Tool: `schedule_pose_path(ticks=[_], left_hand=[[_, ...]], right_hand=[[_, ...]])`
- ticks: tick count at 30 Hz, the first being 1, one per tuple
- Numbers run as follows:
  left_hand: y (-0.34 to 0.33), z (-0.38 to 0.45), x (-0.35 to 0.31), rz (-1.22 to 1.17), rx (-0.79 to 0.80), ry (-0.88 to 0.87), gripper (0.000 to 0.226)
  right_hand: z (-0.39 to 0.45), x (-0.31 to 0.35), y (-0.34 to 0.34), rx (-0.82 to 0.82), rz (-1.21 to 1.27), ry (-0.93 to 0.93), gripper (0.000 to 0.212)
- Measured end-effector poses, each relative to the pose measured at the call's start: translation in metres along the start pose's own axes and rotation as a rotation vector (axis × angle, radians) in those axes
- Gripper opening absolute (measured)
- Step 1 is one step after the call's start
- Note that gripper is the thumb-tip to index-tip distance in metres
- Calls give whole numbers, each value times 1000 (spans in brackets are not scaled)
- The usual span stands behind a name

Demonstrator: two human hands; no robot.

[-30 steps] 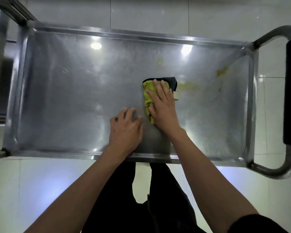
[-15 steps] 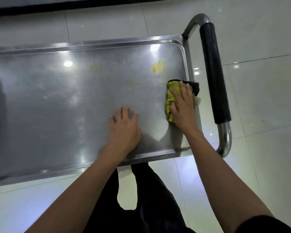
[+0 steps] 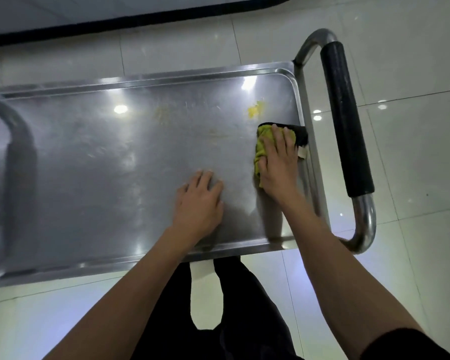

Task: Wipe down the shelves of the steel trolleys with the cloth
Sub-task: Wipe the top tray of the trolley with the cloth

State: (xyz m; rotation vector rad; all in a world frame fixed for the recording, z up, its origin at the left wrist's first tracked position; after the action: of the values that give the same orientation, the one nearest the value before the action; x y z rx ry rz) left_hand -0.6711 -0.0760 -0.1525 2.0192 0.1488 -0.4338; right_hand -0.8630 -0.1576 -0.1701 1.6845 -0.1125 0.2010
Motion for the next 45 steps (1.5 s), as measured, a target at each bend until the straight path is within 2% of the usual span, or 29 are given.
schedule_pose_path(ticks=[3,6,8,11,16,19,22,27,31,37,41,45], left_hand=[[18,-1,29,-83,-48,-19,43],[43,-12,86,-70,-208,76,35],[53,-21,126,-47,-260,141,32],[60,-29,169,-48,-268,164,30],[58,-40,194,-42,-277,51,26],[50,-49,203,-20,-228,-4,33],[46,-55,212,-10,-190,-24,43],[51,-53,210,-4,-221,-36,36],[62,-41,201,27,-280,-23,25],[72,1,163,59,-264,-6,28],[64,42,104,70,-185,-54,44],[50,60,74,122,-137,-6,47]], right_hand=[[16,38,-6,12,10,33,53],[28,78,-13,15,1,68,52],[35,110,-20,25,-3,92,53],[46,167,-31,53,-11,149,55],[65,273,-51,138,-43,298,52],[76,328,-60,181,-31,414,51],[79,350,-61,183,7,470,49],[76,331,-53,136,118,483,46],[75,287,-45,68,153,395,45],[74,178,-21,4,166,237,46],[76,97,-4,0,132,126,47],[86,13,12,11,83,-13,48]])
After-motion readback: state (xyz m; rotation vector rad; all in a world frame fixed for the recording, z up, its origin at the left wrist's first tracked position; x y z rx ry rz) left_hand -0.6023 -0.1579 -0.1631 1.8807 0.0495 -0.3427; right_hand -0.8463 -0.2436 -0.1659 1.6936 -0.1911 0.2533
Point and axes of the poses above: each hand's wrist, its own z-axis towards the middle knuckle, its own y-axis out of the back of the hand, x = y × z, the point moved 6 cm from there along z, towards the middle knuckle, and after that the axes turned 7 degrees about -z, right-handed, at the moved point
